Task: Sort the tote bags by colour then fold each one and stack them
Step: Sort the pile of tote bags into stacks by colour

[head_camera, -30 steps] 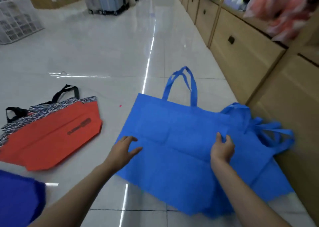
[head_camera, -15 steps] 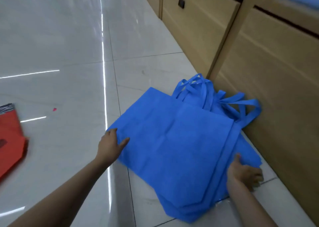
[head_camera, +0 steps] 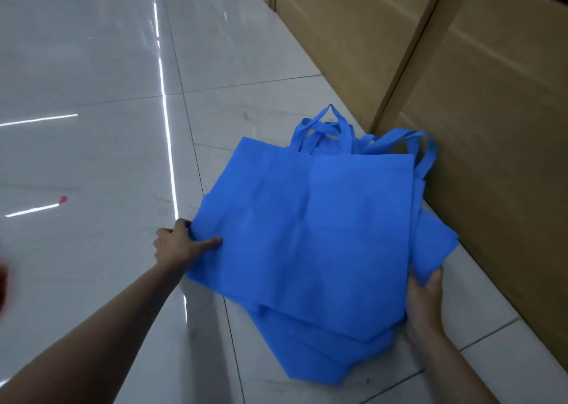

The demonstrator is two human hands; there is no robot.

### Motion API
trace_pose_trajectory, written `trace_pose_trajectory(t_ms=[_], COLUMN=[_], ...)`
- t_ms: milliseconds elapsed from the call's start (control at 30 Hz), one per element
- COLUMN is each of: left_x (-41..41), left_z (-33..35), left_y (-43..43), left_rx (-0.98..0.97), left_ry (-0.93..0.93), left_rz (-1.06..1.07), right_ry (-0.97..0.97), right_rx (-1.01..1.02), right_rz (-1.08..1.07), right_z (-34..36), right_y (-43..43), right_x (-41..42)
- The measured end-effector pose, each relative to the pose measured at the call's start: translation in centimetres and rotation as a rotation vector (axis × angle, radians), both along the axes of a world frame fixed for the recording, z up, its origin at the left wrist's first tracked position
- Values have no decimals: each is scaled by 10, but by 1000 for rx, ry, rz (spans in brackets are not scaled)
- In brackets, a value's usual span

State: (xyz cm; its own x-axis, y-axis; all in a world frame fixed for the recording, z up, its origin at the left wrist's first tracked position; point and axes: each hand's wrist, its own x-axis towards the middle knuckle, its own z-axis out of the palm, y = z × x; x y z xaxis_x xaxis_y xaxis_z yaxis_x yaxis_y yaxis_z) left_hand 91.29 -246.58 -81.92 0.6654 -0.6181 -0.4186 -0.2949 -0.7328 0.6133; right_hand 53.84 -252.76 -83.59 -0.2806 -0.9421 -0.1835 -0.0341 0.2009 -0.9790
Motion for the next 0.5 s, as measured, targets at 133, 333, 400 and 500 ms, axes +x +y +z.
trace_pose_trajectory(t_ms=[133,333,400,500], left_x=[13,41,40,35], left_z=[1,14,22,24], left_y=[32,115,148,194], left_rx=[-166,-116,-79,-33], left_ry=[20,109,149,144], left_rz=[153,281,312,363], right_ry=[66,154,133,135], right_rx=[49,-2,-19,-42], right_rz=[180,404,475,598], right_z=[-7,-9,-7,3], right_y=[7,25,33,42], right_x=[11,41,51,62])
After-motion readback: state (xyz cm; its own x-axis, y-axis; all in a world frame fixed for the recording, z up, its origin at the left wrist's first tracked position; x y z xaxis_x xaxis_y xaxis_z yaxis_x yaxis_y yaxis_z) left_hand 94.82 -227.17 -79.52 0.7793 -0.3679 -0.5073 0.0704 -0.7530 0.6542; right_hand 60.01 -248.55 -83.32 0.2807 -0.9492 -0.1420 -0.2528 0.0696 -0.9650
